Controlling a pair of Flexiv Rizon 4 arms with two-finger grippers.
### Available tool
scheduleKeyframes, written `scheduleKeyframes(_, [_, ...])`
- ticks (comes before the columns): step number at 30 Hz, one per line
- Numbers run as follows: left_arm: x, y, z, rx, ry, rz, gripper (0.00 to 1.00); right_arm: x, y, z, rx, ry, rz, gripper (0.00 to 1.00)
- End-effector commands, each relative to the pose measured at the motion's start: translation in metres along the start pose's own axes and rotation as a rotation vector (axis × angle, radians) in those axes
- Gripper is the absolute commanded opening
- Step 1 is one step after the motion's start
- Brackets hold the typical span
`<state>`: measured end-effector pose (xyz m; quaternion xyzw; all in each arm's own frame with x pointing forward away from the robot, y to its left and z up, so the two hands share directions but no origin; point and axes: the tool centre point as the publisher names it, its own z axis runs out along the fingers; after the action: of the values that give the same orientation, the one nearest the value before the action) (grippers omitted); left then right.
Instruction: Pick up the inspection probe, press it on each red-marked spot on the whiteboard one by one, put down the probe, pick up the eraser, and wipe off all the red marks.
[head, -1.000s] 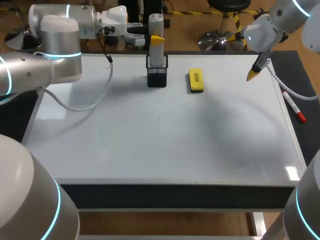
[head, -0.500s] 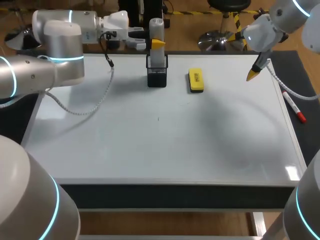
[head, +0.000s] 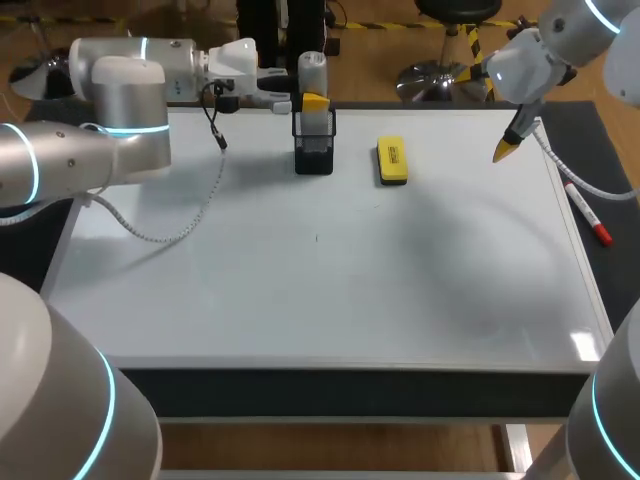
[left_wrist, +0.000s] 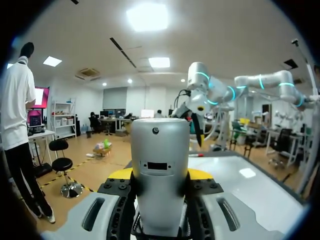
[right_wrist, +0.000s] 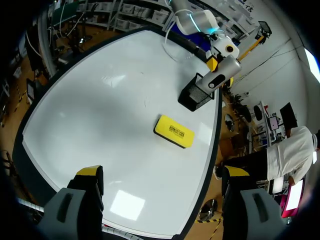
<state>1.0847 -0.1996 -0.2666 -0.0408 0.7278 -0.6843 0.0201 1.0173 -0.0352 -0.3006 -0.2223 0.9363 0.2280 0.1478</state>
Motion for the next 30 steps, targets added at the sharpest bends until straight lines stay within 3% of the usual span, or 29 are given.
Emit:
scheduleKeyframes(1, [-0.001,0.006,0.001,0.002,0.007,0.009,0.0,0.0,0.0,0.0,0.003,0.004,-0.001,1.0])
scheduleKeyframes(24, [0.0,0.023,0.004,0.021,0.044,0.033,0.01,0.0,0.0,0.0,0.003,0.004,-0.001,1.0])
scheduleKeyframes(26, [0.001,0.023,0.003,0.026,0.048,0.039,0.22,0.0,0.0,0.0,0.003,0.004,-0.001,1.0])
scheduleKeyframes(28, [0.0,0.023,0.002,0.025,0.05,0.042,0.27,0.0,0.0,0.0,0.003,0.004,-0.001,1.0])
scheduleKeyframes(30, [0.0,0.023,0.002,0.025,0.055,0.044,0.49,0.0,0.0,0.0,0.003,0.004,-0.001,1.0])
